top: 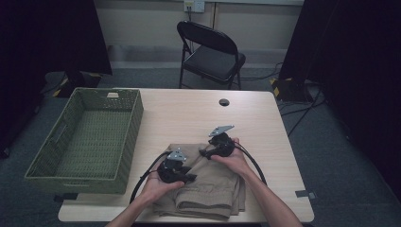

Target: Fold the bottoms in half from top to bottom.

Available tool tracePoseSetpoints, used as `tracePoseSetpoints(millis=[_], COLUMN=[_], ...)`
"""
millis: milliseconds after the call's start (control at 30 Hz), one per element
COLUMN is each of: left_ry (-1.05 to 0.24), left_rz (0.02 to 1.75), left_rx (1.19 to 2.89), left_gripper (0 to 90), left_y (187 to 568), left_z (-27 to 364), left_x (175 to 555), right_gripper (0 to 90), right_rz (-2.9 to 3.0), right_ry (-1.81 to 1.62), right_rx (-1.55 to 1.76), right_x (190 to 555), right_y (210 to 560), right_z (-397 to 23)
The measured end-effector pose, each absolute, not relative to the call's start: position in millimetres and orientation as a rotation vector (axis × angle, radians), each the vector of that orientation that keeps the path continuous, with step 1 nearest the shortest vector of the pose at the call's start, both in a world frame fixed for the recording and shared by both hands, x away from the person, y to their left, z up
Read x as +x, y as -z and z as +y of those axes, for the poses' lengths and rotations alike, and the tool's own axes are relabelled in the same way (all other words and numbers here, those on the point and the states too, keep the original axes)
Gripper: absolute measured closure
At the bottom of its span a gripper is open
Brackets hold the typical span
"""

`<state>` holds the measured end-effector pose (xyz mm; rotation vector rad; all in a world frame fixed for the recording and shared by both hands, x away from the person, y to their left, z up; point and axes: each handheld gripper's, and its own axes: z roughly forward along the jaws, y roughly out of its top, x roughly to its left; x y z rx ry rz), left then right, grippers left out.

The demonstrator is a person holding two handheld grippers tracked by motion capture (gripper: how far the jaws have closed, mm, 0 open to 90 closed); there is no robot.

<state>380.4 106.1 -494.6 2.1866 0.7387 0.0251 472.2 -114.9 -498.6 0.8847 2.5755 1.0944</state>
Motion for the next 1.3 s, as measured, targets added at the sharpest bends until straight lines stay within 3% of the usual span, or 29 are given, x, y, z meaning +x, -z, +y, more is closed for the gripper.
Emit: tracePoseSetpoints(millis=[300,700,1033,1300], left_ry=[-0.028,-0.025,-0.025,-0.034], left_rz=[0.744,0.755,0.768,0.761], left_rx=[2.188,2.173,2.154,2.162], left_gripper=[57.7,58.1,58.1,58.0], left_y=[494.6,495.5,496.6,496.4], left_z=[105.4,105.4,105.1,104.3], left_x=[381.7,382.4,382.7,382.4], right_gripper=[33.3,65.6,82.2,84.9], right_rz=[2.549,2.588,2.597,2.597], right_ry=[-1.098,-1.163,-1.193,-1.191], right_rx=[0.892,0.919,0.955,0.985], right_x=[475.5,472.7,472.9,473.5], right_y=[500.7,498.5,499.1,497.5], right_z=[-115.9,-120.9,-120.6,-119.9])
